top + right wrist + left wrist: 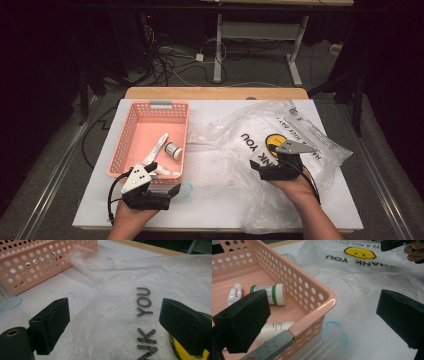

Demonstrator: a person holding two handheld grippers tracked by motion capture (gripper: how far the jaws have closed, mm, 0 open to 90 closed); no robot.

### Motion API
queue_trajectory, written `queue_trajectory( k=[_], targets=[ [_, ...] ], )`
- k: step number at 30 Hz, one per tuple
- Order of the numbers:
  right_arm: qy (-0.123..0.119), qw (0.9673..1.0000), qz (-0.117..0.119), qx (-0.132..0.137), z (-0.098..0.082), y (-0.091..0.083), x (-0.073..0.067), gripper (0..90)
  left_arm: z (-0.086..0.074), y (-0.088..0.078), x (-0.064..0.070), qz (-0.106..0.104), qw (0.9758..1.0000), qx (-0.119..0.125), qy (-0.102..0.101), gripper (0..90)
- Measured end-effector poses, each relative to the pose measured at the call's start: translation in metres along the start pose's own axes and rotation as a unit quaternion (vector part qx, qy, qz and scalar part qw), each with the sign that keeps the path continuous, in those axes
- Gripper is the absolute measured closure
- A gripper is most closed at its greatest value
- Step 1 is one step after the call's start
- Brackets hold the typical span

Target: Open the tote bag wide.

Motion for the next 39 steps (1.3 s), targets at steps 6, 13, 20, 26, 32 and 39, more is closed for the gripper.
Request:
queue_trajectory(
  k=[6, 13, 20, 26, 32, 39],
  targets=[
    [-0.008, 0.9990, 0.024, -0.037, -0.012, 0.014, -0.011, 22.3, -0.004, -0.005, -0.001, 0.002, 1.0000, -0.003, 0.002, 0.0],
    [-0.019, 0.9955, 0.041, -0.083, -0.023, 0.027, -0.018, 40.9, -0.009, -0.011, -0.002, 0.005, 1.0000, -0.006, -0.002, 0.0],
    [-0.025, 0.9905, 0.056, -0.123, -0.033, 0.041, -0.022, 42.5, -0.011, -0.013, -0.004, 0.005, 1.0000, -0.005, -0.006, 0.0],
    [-0.031, 0.9879, 0.045, -0.145, -0.042, 0.048, -0.019, 36.4, -0.011, -0.014, -0.002, 0.003, 1.0000, -0.006, -0.006, 0.0],
    [-0.027, 0.9896, 0.033, -0.137, -0.042, 0.046, -0.013, 52.0, -0.011, -0.013, -0.002, 0.002, 1.0000, -0.007, -0.007, 0.0],
    [-0.023, 0.9908, 0.025, -0.131, -0.042, 0.044, -0.007, 67.7, -0.011, -0.012, 0.000, 0.000, 1.0000, -0.007, -0.006, 0.0]
  ],
)
Point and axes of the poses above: each handheld gripper's, and its own axes: y roughly forward along the jaws, z roughly out of its top, x roughly to its right, the point moved 8 cm from there along y, roughly forward along the jaws, and after that the axes turned 9 degrees about z, right-handed, at the moved point
